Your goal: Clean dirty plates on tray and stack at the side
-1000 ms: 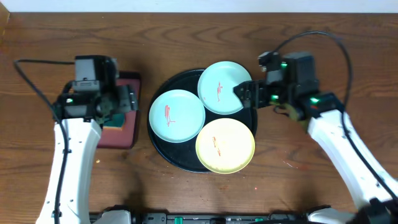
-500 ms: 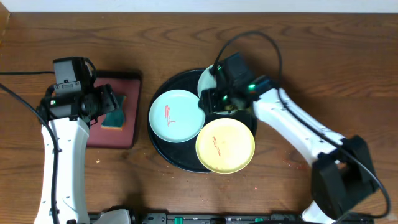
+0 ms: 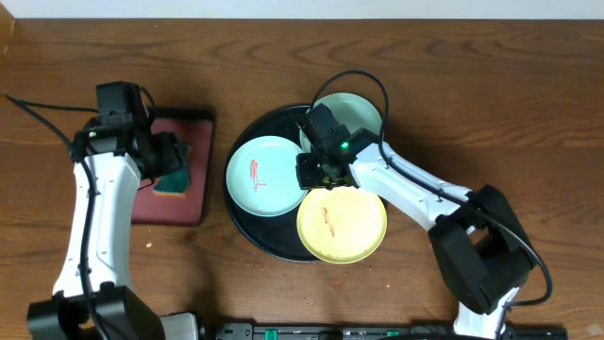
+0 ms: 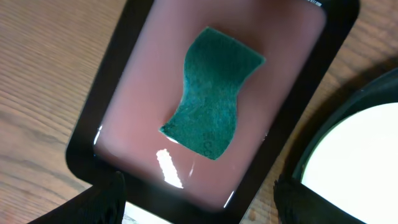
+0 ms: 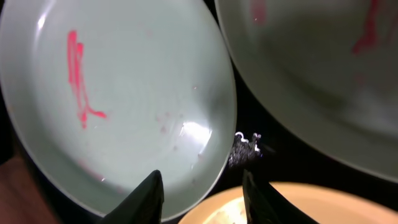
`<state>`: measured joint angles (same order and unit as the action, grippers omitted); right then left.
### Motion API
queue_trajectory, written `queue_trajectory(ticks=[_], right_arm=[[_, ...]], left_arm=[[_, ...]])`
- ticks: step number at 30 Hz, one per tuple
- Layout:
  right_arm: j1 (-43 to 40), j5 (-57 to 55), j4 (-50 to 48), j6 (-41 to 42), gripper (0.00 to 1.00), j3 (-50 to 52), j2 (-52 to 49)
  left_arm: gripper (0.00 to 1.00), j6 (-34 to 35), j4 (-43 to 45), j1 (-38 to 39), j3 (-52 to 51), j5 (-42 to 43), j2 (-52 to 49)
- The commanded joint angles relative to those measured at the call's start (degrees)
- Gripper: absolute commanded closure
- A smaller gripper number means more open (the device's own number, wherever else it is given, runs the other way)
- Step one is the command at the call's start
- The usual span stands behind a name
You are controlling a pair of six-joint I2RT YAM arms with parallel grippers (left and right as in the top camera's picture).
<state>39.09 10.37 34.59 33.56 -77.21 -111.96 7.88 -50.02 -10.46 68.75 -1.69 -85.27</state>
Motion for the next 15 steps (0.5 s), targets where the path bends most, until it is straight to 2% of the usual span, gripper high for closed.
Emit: queue_trajectory(ticks=[1, 15], right_arm=[[0.11, -1.18, -0.98, 0.68, 0.63, -0.87, -1.62], [0.35, -3.41, -4.26, 0.66, 0.74, -0.87, -5.11]], left_arm=[[0.23, -0.33, -0.07, -0.24, 0.57, -0.5, -1.29], [0.23, -0.79, 1.51, -0.24, 0.48, -0.55, -1.55]])
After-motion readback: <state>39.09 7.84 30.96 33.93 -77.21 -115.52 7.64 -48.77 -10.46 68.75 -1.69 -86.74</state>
